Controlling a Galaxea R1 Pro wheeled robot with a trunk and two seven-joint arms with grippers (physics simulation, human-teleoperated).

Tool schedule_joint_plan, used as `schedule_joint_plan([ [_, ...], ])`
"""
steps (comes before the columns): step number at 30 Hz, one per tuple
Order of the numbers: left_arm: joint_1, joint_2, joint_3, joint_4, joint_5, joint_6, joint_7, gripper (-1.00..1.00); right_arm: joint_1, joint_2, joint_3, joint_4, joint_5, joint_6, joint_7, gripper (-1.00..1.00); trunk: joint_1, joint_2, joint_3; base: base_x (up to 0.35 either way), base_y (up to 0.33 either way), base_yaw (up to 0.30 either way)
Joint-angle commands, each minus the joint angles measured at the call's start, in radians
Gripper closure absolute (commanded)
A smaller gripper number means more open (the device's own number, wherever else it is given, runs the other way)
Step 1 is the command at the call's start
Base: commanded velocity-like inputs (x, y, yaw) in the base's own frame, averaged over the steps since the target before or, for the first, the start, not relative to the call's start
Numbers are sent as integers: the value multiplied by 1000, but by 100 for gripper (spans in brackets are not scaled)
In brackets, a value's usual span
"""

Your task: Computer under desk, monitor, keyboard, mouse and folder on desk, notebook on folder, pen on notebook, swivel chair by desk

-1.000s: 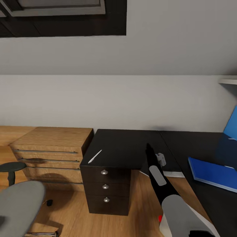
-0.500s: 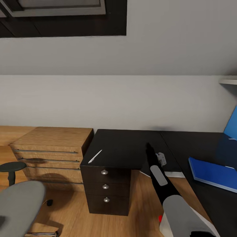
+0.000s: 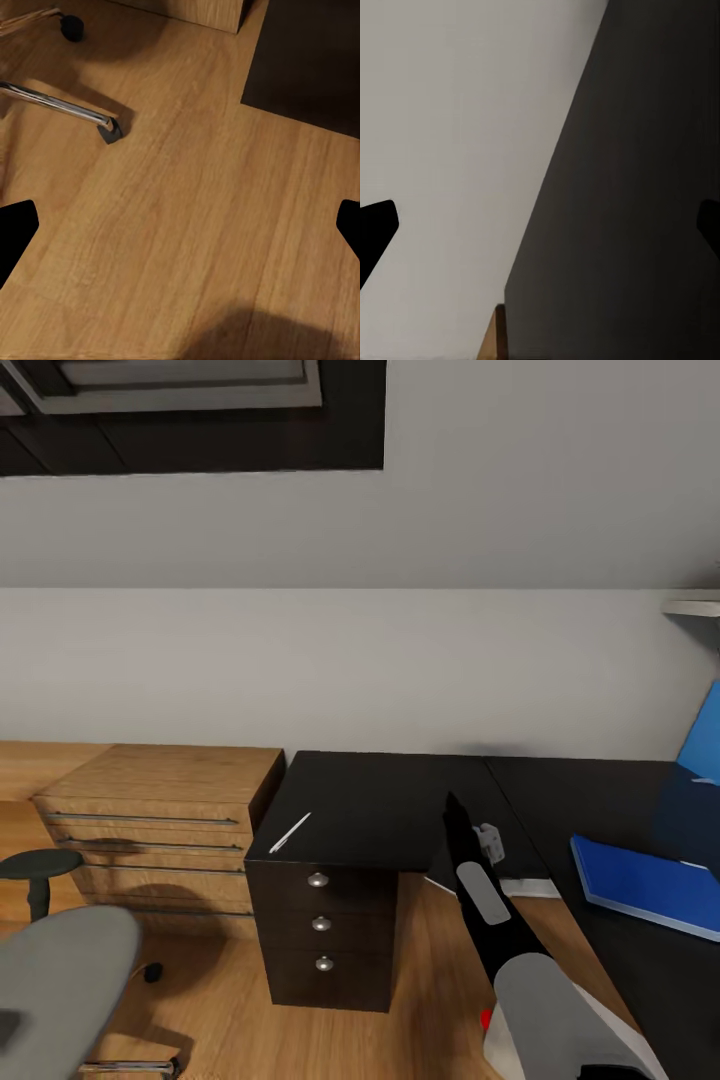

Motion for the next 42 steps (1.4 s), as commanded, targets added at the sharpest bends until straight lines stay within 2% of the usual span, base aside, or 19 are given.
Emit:
schedule_joint_plan([
  [1,0,0,-2,0,4,-2,4,-100,0,0,0,-1,-8,-2,0,-100,-1,-1,-1,-304,0,0],
  [26,0,0,-2,0,3,-3,4,-100,0,0,0,5,-11,-2,0,-100,-1,-1,-4,-321,0,6],
  [42,0,0,-1,0,4,-6,4,-100,0,-1,0,5,-11,-2,-1,-100,-1,-1,-24,-75,0,86],
])
